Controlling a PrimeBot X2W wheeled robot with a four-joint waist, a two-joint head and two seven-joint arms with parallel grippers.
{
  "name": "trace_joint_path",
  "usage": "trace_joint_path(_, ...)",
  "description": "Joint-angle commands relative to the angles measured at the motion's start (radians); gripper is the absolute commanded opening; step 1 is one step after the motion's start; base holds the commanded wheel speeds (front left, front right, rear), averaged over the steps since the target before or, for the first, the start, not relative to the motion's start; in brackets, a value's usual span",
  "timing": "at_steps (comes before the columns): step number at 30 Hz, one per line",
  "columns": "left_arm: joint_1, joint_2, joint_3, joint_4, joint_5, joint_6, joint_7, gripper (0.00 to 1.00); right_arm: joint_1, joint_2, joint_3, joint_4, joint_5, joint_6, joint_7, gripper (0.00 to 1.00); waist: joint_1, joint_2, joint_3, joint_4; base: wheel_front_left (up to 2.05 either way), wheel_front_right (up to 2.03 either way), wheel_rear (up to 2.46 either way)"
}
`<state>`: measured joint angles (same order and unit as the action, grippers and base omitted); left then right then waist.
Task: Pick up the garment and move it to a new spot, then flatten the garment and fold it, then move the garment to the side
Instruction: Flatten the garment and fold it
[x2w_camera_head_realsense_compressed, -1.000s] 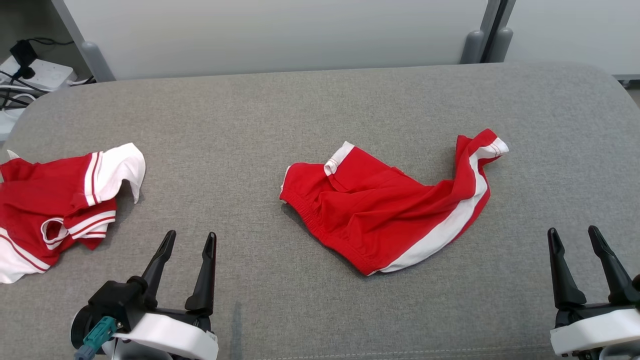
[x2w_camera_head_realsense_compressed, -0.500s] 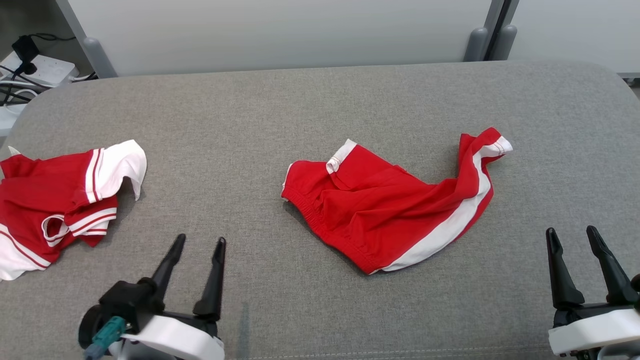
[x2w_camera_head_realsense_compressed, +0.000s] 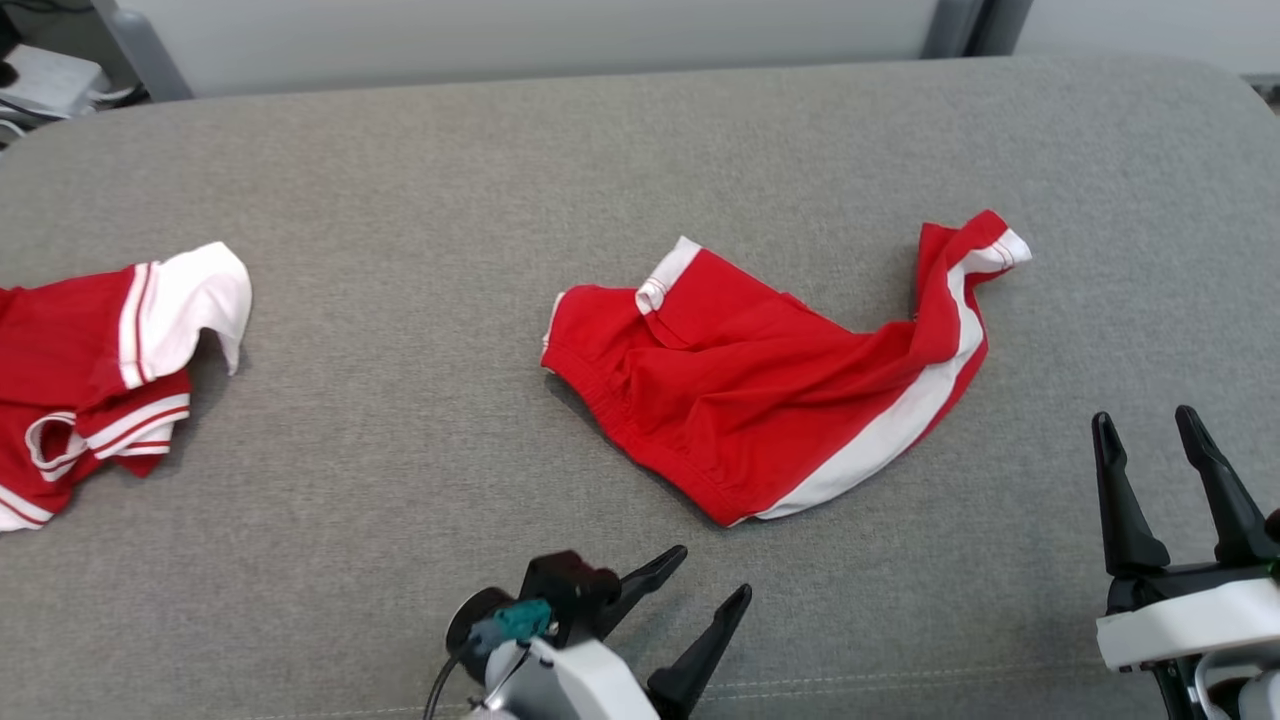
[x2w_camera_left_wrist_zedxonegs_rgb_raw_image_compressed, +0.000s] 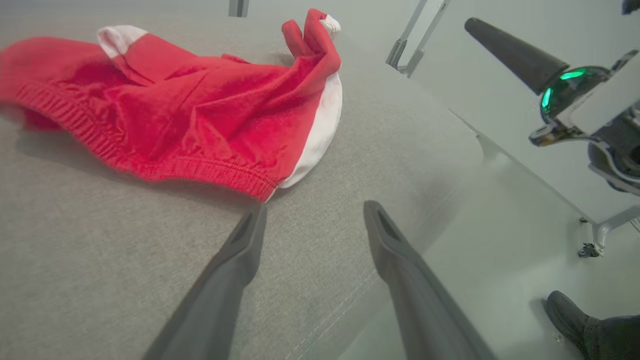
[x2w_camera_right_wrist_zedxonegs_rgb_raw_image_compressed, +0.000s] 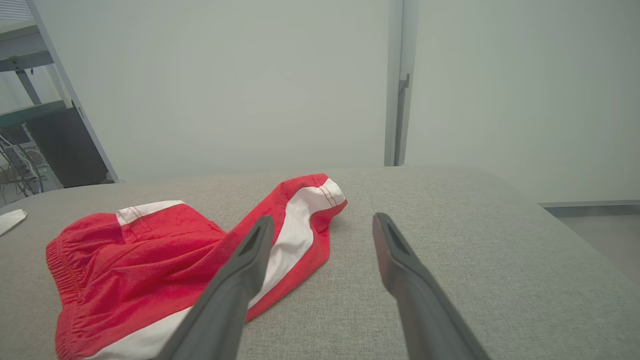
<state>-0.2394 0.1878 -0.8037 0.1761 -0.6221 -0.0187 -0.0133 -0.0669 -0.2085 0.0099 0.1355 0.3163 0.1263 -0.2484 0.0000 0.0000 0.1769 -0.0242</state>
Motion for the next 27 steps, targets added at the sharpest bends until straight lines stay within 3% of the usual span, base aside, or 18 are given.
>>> trace_joint_path(1, -0.061, -0.010, 0.031, 0.013, -0.013, -0.013, -0.007, 1.00, -0.027, -0.026, 0.021, -0.028, -0.016, 0.004, -0.012, 1.00, 0.0000, 0.0000, 0.028, -0.026, 0.00, 0.00, 0.00)
trace_joint_path(13, -0.218, -0.100, 0.075, 0.356, -0.076, -0.071, -0.098, 1.00, -0.061, -0.020, -0.007, -0.029, -0.028, 0.004, -0.012, 1.00, 0.0000, 0.0000, 0.103, -0.103, 0.00, 0.00, 0.00)
trace_joint_path(21, -0.264, -0.120, 0.040, 0.421, -0.076, -0.090, -0.140, 1.00, -0.131, -0.051, 0.015, 0.014, -0.025, 0.004, 0.002, 1.00, 0.0000, 0.0000, 0.115, -0.102, 0.00, 0.00, 0.00)
trace_joint_path(27, -0.298, -0.129, -0.009, 0.437, -0.068, -0.098, -0.137, 1.00, -0.289, -0.138, 0.111, 0.125, -0.006, 0.004, 0.047, 1.00, 0.0000, 0.0000, 0.146, -0.079, 0.00, 0.00, 0.00)
